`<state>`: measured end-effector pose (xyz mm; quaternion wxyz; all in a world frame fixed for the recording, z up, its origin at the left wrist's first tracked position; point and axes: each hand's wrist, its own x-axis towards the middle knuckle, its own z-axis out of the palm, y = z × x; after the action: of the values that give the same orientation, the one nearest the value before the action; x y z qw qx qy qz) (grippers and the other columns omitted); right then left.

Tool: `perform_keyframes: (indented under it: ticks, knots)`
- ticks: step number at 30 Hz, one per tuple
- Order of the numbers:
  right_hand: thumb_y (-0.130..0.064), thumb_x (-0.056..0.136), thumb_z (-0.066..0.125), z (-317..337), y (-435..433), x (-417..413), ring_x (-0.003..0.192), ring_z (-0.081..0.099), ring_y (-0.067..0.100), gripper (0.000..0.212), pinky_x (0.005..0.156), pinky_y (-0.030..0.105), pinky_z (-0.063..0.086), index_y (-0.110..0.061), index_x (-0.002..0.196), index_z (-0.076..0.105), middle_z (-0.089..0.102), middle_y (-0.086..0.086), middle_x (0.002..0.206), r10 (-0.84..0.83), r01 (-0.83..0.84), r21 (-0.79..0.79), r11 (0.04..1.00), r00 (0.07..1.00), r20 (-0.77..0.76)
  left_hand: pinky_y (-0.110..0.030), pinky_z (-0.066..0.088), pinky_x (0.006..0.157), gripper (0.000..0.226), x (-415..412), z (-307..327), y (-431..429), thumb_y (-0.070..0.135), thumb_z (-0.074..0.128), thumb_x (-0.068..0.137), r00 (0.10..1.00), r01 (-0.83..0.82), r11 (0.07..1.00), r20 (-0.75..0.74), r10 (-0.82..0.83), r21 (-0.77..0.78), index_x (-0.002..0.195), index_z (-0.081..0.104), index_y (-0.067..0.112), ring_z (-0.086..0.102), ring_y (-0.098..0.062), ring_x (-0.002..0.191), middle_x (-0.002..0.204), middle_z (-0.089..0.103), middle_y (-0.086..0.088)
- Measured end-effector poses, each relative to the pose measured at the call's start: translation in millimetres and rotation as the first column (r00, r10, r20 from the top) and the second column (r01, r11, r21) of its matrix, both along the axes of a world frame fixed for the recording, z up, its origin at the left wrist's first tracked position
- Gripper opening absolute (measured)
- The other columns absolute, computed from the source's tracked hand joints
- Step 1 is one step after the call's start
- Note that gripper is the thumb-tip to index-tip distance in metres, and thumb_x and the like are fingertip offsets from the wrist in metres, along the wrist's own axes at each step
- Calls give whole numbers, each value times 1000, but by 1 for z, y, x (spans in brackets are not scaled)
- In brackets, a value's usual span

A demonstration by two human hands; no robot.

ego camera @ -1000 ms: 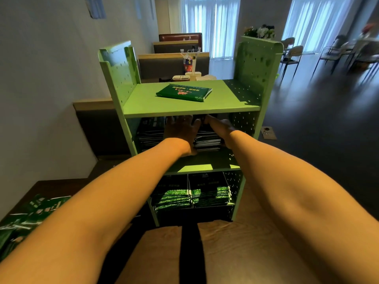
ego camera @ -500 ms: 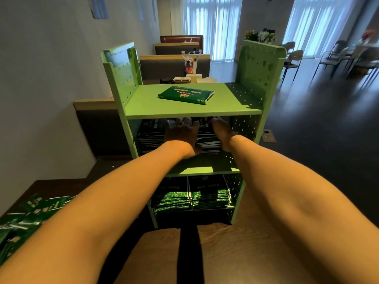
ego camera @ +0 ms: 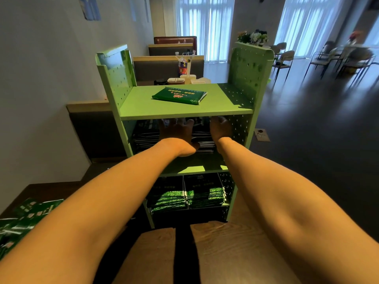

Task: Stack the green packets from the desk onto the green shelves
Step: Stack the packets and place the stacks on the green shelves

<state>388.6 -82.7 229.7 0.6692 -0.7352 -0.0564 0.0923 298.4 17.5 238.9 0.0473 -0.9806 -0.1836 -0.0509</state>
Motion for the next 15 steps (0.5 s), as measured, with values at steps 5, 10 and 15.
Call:
perform_keyframes:
  ticks: [5, 10, 15]
  knots:
    - [-32, 105, 57, 11, -6, -22, 129, 57, 34, 38, 106, 35, 42, -7, 134, 61, 63, 17, 137, -109, 116, -39, 993, 984, 140, -56, 10, 121, 83, -21, 11, -13, 55, 51, 94, 993, -32, 999, -112, 28, -37, 158, 2, 31, 9, -38, 151, 166, -1, -11]
    - [-18, 99, 58, 14, -23, -60, 91, 59, 26, 13, 76, 30, 43, -7, 91, 61, 63, 8, 93, -106, 118, -59, 991, 978, 179, -37, 48, 76, 40, -51, 12, -22, 44, 54, 93, 978, 113, 990, 164, -125, 84, 123, 55, 17, 61, -32, 103, 114, 64, -9]
    - [-21, 98, 56, -7, -34, -108, 74, 54, 10, 5, 65, 32, 38, -16, 97, 57, 58, -5, 82, -139, 132, 43, 990, 953, 269, -33, 45, 67, 28, -89, -1, -28, 45, 51, 92, 912, 133, 991, 388, -136, 34, 98, 63, 20, 64, -31, 87, 91, 67, -4]
